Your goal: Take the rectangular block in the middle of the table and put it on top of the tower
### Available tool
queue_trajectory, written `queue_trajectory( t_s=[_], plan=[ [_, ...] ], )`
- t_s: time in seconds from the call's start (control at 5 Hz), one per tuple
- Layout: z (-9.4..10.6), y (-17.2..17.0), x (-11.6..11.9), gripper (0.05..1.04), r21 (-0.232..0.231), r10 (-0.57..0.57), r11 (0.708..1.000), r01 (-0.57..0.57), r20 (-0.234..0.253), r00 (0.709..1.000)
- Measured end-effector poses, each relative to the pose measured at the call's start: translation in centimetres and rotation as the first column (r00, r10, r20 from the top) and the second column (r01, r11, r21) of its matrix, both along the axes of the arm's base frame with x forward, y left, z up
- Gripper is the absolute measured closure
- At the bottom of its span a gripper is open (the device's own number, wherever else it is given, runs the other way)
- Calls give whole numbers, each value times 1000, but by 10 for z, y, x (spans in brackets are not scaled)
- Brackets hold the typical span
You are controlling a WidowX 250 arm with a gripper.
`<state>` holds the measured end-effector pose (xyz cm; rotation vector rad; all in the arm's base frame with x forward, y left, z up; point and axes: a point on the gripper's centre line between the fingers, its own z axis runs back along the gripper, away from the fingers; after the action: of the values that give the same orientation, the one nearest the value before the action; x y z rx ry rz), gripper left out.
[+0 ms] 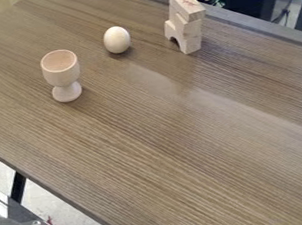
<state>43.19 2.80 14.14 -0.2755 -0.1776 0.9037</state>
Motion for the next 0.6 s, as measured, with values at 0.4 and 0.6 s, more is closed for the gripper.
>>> queue_trajectory(
  t_s=[0.4,0.6],
  plan=[
    [-18,8,10,531,29,-3,1000,4,-41,999],
    [-22,11,14,531,28,3,1000,-2,-48,999]
  ],
)
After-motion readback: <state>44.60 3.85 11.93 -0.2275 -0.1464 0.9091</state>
